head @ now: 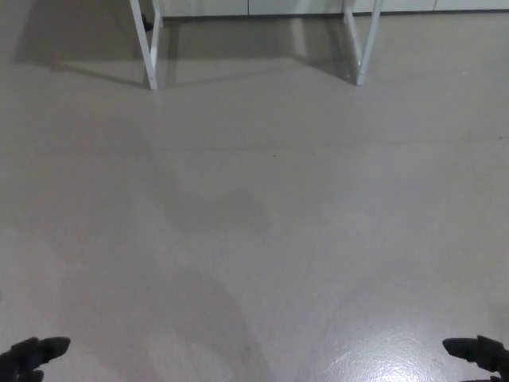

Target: The robot walk towards a table in front and click the button on the base of the boilling pot using its left middle finger

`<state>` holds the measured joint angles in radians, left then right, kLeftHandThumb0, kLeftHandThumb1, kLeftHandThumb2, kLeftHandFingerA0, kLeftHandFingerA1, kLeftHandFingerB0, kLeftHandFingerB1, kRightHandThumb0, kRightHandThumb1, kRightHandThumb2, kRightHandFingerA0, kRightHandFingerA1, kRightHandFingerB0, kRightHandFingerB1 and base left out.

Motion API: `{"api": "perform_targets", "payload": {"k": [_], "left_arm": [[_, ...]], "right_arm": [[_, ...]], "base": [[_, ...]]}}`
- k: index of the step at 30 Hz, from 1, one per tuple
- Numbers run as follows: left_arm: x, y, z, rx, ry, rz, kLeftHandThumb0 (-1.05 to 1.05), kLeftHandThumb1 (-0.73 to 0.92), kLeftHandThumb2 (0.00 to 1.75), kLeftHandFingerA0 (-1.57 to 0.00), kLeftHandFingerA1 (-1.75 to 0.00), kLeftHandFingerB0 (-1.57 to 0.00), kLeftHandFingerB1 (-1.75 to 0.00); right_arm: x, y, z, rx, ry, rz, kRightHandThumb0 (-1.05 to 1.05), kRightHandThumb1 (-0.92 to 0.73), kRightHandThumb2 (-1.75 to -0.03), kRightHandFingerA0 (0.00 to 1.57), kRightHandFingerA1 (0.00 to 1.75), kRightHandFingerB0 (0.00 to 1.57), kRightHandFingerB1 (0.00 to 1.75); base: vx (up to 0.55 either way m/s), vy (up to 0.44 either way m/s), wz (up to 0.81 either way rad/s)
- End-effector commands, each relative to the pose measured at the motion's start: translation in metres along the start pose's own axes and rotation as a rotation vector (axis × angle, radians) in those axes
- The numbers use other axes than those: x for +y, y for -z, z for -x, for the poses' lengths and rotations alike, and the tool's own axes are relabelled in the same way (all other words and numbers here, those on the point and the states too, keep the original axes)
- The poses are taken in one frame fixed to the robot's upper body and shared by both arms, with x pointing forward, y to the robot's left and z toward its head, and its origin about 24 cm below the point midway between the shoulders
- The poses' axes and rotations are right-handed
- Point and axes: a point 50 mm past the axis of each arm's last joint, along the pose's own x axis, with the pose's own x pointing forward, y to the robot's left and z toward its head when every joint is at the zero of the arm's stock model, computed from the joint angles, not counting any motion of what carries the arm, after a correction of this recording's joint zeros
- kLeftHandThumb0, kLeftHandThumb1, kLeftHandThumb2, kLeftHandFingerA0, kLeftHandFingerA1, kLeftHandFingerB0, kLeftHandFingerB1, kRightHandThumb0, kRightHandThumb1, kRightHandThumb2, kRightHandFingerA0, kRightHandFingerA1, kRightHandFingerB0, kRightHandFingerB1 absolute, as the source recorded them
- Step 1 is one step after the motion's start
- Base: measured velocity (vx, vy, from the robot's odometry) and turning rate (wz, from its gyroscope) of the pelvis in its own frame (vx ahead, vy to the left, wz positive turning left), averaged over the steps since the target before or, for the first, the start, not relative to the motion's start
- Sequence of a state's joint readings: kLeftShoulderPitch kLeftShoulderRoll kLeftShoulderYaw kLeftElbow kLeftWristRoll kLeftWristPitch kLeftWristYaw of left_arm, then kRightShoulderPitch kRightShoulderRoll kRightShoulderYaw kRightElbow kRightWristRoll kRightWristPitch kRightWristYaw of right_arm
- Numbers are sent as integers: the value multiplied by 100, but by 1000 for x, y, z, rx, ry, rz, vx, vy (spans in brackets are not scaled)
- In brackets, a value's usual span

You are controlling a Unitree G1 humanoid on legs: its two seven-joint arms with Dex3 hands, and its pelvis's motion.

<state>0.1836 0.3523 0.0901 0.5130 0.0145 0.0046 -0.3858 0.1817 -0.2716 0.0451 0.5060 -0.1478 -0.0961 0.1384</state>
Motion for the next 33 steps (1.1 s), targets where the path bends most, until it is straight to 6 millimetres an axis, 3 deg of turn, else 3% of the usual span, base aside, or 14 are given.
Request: {"api": "perform_targets", "payload": {"k": [1,5,7,11,12,15,24,25,32,33], "left_arm": [[-7,20,16,51,87,42,-12,57,57,-28,-37,-27,-31],[-11,28,20,64,111,66,-9,59,56,-25,-37,-25,-31],[-15,40,24,101,123,19,-15,55,57,-28,-39,-27,-32],[-17,43,26,111,124,19,-14,55,57,-28,-39,-27,-32],[-18,46,27,116,124,18,-9,38,84,-20,-53,-17,-49],[-19,48,29,120,126,33,-9,39,85,-19,-52,-17,-49],[-16,43,26,108,118,12,-9,38,84,-21,-53,-18,-49],[-14,35,21,93,119,-24,-10,38,85,-21,-53,-18,-49],[-11,29,18,88,107,-2,-11,38,84,-20,-52,-17,-49],[-9,20,11,62,102,-6,-11,37,84,-22,-54,-17,-50]], "right_arm": [[6,20,18,28,-44,24,-11,-45,-53,56,48,41,42],[10,29,25,48,-60,6,-8,-46,-53,55,47,39,41],[17,43,34,71,-76,11,-8,-44,-52,56,48,42,42],[19,46,36,74,-77,1,-9,-45,-53,55,49,40,42],[19,50,38,80,-77,10,-10,-44,-53,56,49,41,42],[20,52,39,89,-76,11,-11,-44,-53,56,48,40,42],[19,50,36,79,-75,12,-10,-45,-53,55,48,40,41],[15,43,31,56,-62,40,-11,-44,-54,55,48,41,42],[13,35,24,38,-61,28,-11,-45,-54,56,48,40,42],[7,27,16,18,-54,40,-10,-45,-52,55,47,41,41]], "base": [[0,0,0],[0,0,0],[0,0,0],[0,0,0],[0,0,0],[0,0,0],[0,0,0],[0,0,0],[8,-11,12],[26,60,-10]]}}
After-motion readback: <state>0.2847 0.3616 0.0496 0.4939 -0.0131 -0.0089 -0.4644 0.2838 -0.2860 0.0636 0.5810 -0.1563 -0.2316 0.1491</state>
